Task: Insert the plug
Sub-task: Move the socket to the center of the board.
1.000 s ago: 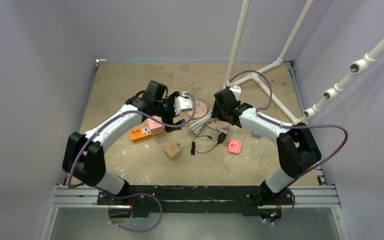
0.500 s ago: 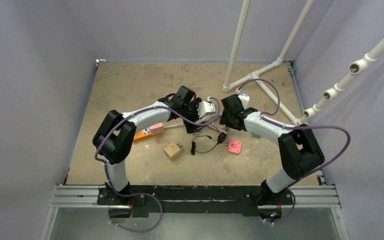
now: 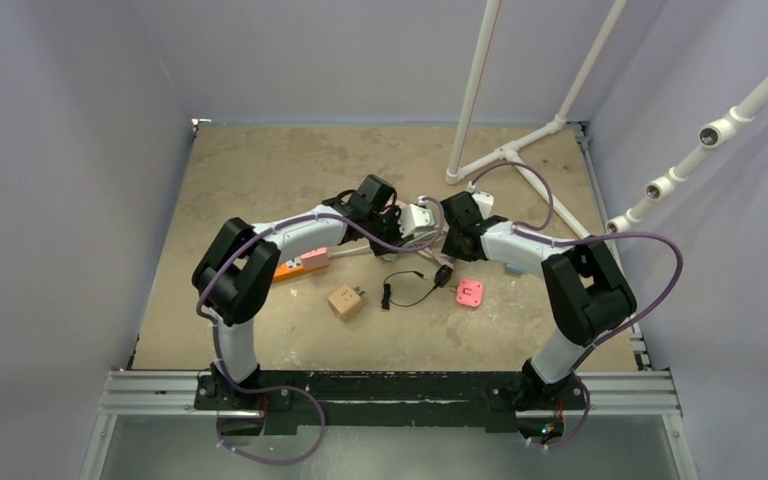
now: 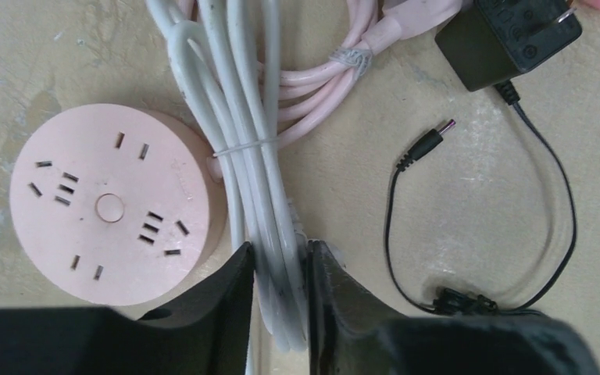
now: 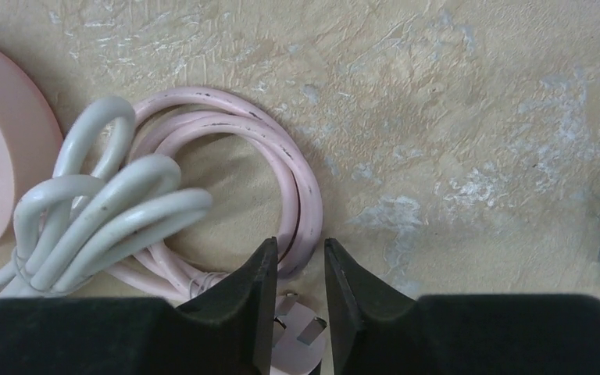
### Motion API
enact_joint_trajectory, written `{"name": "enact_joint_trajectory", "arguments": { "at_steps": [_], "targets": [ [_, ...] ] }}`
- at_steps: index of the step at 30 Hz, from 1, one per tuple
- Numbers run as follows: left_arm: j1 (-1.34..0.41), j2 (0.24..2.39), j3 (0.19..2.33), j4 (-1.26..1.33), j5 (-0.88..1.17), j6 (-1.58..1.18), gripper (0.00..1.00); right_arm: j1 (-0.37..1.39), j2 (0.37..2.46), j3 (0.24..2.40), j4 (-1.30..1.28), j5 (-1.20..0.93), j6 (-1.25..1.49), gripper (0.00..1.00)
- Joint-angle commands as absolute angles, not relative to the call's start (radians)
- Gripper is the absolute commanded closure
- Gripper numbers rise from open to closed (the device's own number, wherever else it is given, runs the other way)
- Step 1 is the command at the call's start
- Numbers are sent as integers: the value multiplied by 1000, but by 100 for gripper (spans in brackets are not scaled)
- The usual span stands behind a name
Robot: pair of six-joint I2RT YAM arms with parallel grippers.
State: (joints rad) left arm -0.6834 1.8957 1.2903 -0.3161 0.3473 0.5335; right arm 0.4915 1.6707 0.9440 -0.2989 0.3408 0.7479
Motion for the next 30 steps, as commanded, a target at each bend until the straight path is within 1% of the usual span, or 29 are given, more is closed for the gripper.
{"name": "enact_joint_trajectory", "arguments": {
  "at_steps": [1, 2, 3, 5, 8, 12, 15, 19, 21, 23, 25, 26, 30],
  "targets": [
    [-684, 1833, 1264, -344, 357, 519, 89, 486, 1673, 931, -310, 370, 754, 72],
    [-684, 1819, 1263, -353, 362, 515, 99, 484, 1669, 925, -320, 379, 757, 75],
    [-683, 1797, 1261, -363, 375, 510, 100, 478, 1664, 921, -332, 387, 764, 77],
    [-682, 1743, 1246, -366, 396, 507, 100, 471, 1654, 909, -354, 411, 779, 82],
    [-675, 1666, 1237, -371, 388, 505, 100, 459, 1639, 916, -404, 436, 816, 86],
    [-614, 1595, 1208, -332, 357, 497, 100, 456, 1622, 940, -498, 495, 864, 90],
    [-534, 1564, 1176, -268, 329, 474, 100, 450, 1583, 927, -535, 519, 877, 90],
    [-511, 1567, 1130, -204, 222, 477, 100, 447, 1547, 923, -573, 514, 894, 71],
    [-511, 1589, 1119, -178, 193, 459, 100, 447, 1532, 934, -587, 512, 896, 60],
    [-513, 1623, 1121, -166, 179, 439, 100, 447, 1516, 951, -600, 520, 896, 52],
    [-516, 1663, 1123, -159, 176, 429, 100, 447, 1506, 982, -614, 537, 893, 48],
    [-520, 1685, 1123, -156, 174, 427, 100, 448, 1503, 1005, -611, 569, 884, 48],
    [-527, 1732, 1123, -143, 174, 429, 100, 456, 1515, 1078, -537, 540, 807, 49]
  ]
}}
